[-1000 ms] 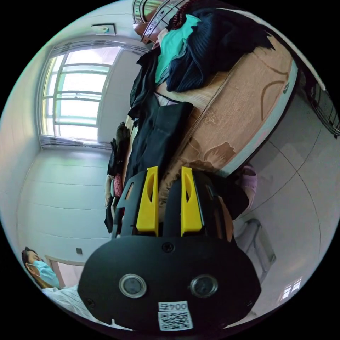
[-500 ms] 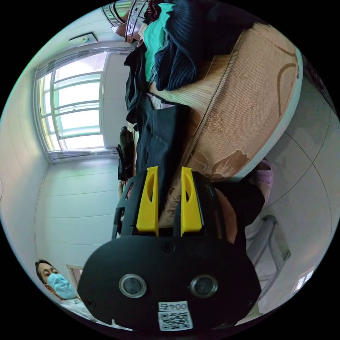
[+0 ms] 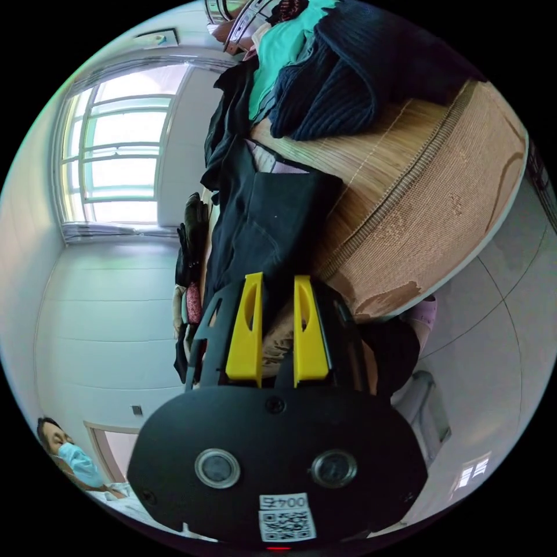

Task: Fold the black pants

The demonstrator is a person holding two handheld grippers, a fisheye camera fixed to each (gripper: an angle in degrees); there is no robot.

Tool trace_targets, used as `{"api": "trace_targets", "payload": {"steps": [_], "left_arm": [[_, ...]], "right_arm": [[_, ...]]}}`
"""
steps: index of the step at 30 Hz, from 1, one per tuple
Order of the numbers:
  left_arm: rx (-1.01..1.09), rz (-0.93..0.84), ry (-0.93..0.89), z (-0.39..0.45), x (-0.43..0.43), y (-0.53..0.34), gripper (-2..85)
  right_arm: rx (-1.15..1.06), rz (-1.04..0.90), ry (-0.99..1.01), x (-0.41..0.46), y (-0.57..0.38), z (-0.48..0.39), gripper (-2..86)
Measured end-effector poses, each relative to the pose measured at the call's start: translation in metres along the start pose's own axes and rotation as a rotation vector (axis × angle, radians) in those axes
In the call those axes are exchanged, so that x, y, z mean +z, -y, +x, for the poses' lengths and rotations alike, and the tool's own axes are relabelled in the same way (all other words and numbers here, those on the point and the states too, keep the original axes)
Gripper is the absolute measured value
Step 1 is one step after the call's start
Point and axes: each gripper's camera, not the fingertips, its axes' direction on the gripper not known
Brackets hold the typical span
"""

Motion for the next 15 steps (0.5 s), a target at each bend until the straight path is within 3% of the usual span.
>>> {"api": "trace_targets", "payload": {"steps": [9,15], "left_arm": [[-0.035,-0.012,-0.014,0.005,-0.001,-0.021,5.1],[-0.072,-0.006,-0.028,-0.013,0.003,-0.048,8.8]], "right_arm": [[0.01,-0.042,-0.054,0.001,0.025,-0.016,4.3],[0.054,-0.016,0.06,-0.003,0.033,-0.026,4.5]]}}
